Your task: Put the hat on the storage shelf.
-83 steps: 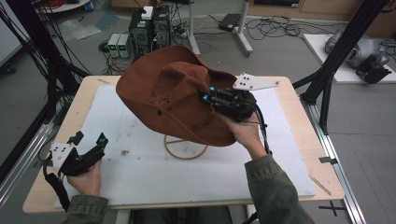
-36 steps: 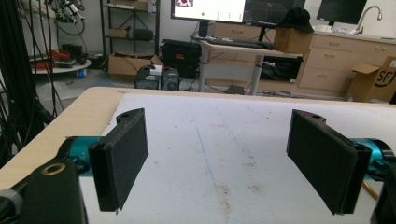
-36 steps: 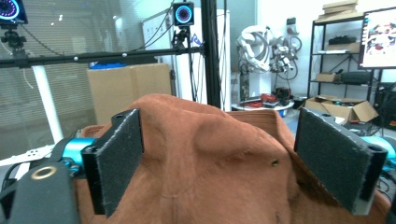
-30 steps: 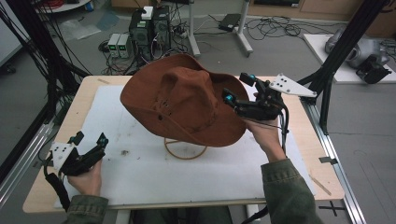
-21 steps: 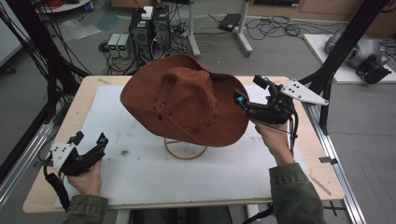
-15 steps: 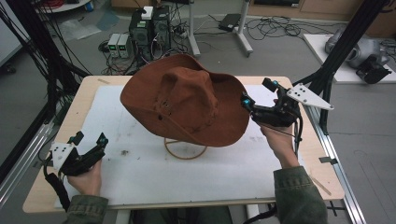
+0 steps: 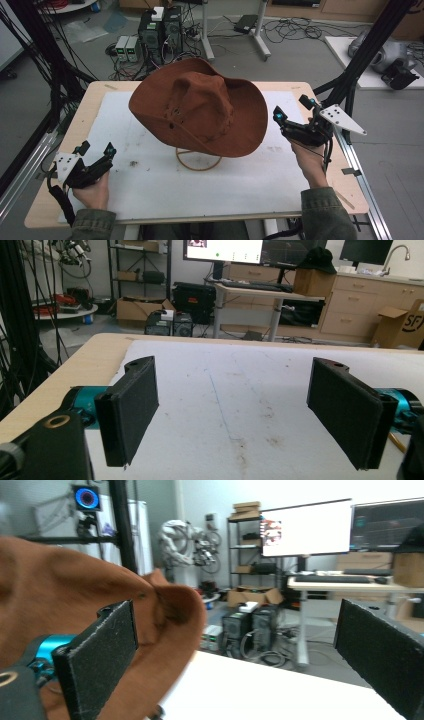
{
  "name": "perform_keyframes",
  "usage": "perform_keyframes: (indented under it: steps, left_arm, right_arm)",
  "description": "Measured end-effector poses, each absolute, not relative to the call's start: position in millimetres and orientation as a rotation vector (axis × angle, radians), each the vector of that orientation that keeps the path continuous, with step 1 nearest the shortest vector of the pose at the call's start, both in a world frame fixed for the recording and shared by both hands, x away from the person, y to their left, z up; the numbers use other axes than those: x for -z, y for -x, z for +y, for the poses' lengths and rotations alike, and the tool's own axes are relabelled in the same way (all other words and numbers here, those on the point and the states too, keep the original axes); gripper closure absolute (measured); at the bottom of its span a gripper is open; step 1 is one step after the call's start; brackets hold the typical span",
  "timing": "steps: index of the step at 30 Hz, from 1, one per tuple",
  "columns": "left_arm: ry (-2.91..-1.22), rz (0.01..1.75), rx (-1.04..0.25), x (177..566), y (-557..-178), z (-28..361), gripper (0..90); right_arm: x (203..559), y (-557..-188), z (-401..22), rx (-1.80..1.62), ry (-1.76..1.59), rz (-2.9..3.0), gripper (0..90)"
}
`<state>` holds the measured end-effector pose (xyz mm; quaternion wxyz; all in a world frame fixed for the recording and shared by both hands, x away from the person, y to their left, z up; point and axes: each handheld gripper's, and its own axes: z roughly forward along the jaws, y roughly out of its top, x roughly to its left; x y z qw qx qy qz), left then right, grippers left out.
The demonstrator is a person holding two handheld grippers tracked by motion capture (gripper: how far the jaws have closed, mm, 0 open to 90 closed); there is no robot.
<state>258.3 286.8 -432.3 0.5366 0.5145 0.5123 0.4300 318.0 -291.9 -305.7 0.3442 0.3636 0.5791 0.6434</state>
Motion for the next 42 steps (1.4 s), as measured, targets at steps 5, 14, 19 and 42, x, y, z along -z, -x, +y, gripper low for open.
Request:
perform_keyframes:
  steps: [5,14,19,42]
  left_arm:
    - [-1.224,1.220,-1.025,432.3,-258.4,286.7,20.7]
    - [-1.227,1.221,-1.026,432.7,-258.8,287.0,20.6]
    - [-1.228,1.219,-1.025,432.8,-259.0,286.2,20.6]
    - [-1.228,1.227,-1.022,434.1,-259.5,286.8,20.6]
  right_arm:
    - [315.7,-316.0,-296.1,-1.634,-0.968,1.487,3.2]
    - [347.4,-311.4,-304.8,-1.578,-1.035,1.447,3.2]
    - [358.9,-310.0,-309.5,-1.564,-1.070,1.437,3.3]
    - [416.3,-297.8,-325.0,-1.421,-1.157,1.446,3.3]
